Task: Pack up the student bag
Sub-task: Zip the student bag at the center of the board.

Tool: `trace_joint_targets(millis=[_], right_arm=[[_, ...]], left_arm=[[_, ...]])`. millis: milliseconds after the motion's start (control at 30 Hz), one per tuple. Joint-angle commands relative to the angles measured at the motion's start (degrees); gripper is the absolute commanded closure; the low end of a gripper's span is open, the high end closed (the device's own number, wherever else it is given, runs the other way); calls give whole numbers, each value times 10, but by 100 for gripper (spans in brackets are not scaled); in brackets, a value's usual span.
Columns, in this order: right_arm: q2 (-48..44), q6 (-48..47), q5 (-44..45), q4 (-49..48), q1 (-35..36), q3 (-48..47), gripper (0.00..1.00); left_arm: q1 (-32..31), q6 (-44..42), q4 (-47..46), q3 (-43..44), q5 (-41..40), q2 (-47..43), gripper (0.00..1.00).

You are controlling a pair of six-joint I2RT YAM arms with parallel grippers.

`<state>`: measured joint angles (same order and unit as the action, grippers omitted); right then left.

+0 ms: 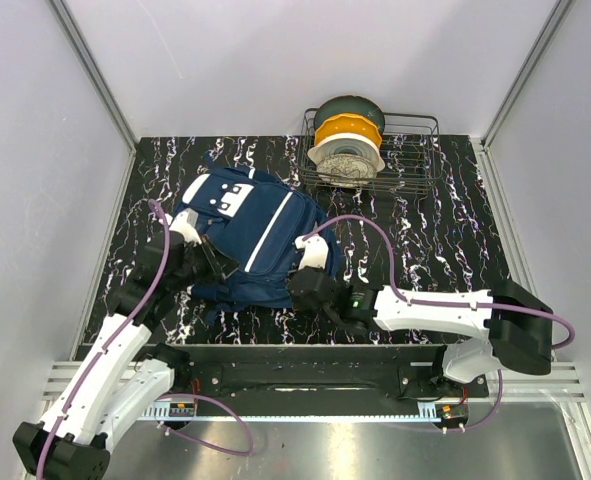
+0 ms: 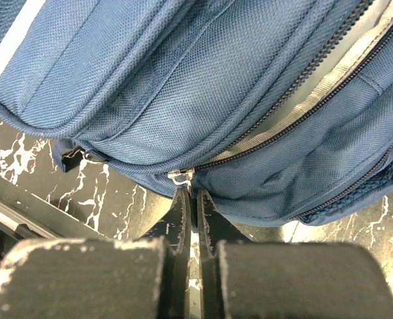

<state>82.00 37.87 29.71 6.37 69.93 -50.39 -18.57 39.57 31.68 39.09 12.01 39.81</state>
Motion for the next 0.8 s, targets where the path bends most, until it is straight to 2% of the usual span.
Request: trace_joint_targets(millis=[0,100,200,233,267,333,533,767], right_arm=[[9,-6,159,220,-17,-7,100],[7,-6,151,227,-18,-20,100],[-11,-31,92,168,-18,-19,100],[-16,-25,70,153,-18,-17,100],[-17,-23,61,127,-18,-15,100],[-11,-8,56,124,-18,-23,100],[22,9,49,118,-17,-51,100],[30,16,25,98,-18,-53,100]], left_arm=[[32,-69,1,52,-84,-2,100],[34,-70,-19,50,-47,4,100],[35,-36,-71,21,46,6,54],[35,-22,-81,-1,66,4,25],[35,9,-92,-14,94,1,20],[34,37,-101,-51,101,-25,10],[33,160,-97,-155,72,-152,6],[25,252,-97,-243,29,-232,14]])
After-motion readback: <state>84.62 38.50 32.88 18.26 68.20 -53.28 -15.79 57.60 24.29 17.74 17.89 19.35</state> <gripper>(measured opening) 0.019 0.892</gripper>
